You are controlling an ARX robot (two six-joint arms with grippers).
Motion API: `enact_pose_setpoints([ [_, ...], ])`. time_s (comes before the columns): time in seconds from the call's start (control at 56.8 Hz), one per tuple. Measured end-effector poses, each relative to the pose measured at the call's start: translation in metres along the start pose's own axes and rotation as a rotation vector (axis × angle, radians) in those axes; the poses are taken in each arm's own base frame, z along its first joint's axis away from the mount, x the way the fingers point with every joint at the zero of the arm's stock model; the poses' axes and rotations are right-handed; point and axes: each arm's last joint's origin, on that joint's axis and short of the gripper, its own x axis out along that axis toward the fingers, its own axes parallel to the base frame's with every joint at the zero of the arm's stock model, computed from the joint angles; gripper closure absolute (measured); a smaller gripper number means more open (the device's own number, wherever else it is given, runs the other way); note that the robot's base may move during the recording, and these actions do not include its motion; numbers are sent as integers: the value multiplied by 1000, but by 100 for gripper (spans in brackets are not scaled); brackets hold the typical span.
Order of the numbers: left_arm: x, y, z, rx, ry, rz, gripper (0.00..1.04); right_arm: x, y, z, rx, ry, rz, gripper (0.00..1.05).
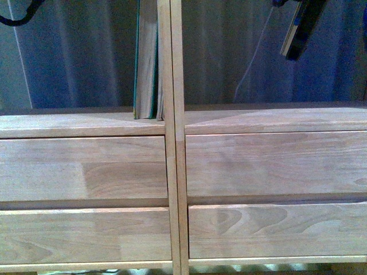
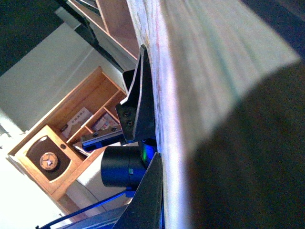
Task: Organize books on shelf
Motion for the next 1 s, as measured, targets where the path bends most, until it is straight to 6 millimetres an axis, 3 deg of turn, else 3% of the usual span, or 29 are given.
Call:
enact_pose_setpoints([
  [0.053, -1, 0, -1, -7, -5, 3, 97, 0, -1, -1, -4, 3, -9, 98],
  [0.387, -21, -10, 7, 43, -36, 19, 98, -5, -3, 7, -31, -45, -82, 50],
  [0.493, -41, -25, 24, 130, -59, 89, 98, -19, -11, 23, -115, -97, -227, 31],
  [0.633, -58, -32, 41, 266, -50, 259, 98, -43, -34, 39, -369, -99, -598, 7],
  [0.809, -69, -4, 48, 452, -14, 610, 98, -65, -39, 60, -710, -91, -824, 7],
  [1.003, -83, 31, 50, 799, 74, 858, 98, -74, -3, 79, -1061, -151, -826, 7],
])
